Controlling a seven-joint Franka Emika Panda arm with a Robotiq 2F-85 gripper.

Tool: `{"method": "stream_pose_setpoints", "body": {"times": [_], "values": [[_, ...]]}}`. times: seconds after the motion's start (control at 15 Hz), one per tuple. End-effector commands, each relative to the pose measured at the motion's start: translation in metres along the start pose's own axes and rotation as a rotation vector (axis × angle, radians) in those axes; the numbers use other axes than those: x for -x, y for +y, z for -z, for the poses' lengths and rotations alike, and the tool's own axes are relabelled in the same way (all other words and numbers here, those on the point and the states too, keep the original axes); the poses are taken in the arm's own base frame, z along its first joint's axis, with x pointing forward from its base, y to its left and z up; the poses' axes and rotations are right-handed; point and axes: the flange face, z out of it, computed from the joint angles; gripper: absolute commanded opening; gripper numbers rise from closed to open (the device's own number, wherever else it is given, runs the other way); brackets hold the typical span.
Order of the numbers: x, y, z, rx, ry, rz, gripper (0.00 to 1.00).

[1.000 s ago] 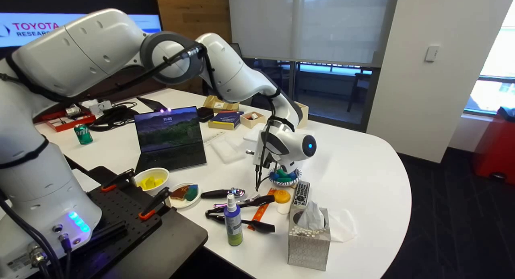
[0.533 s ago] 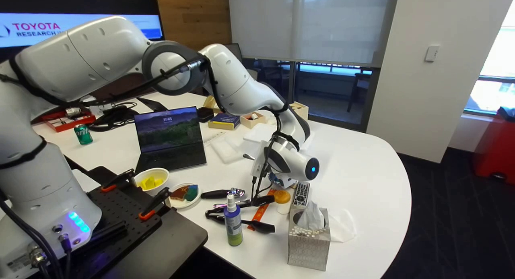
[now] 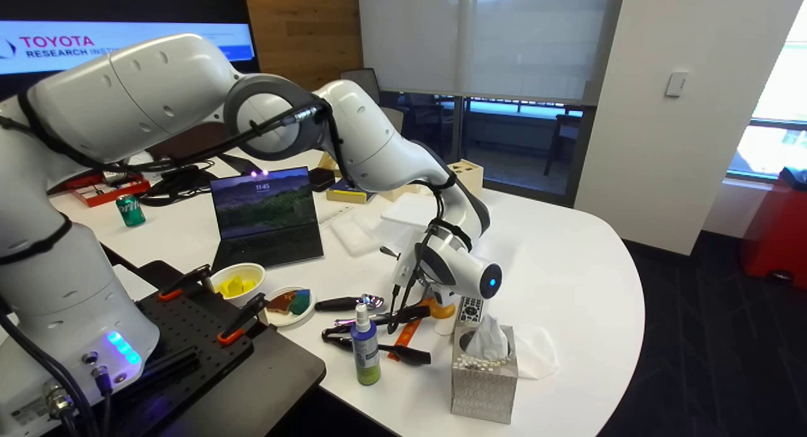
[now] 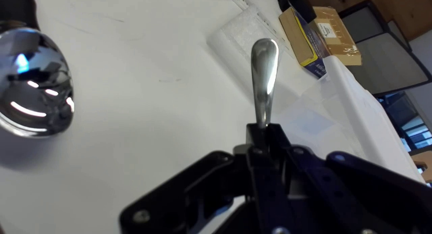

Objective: Use the spoon to stir the bowl

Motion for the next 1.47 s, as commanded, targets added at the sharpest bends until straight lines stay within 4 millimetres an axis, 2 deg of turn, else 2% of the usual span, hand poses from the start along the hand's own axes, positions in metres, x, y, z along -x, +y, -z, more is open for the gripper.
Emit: {"method": "stream_pose_setpoints", "body": {"times": [0.0,0.33,0.47,0.53,1.13,1.4], "values": [[-0.007,-0.002,0.004,0.001,0.012,-0.06,0.02],[-0.012,-0.012,0.008,0.048,0.038,-0.101,0.02],[-0.008,-0.001,0.016,0.082,0.056,-0.122,0.02],[-0.015,-0.014,0.011,0.097,0.064,-0.126,0.02],[-0.022,-0.034,0.005,0.257,0.096,-0.213,0.02],[-0.022,-0.052,0.005,0.284,0.126,-0.168,0.02]]}}
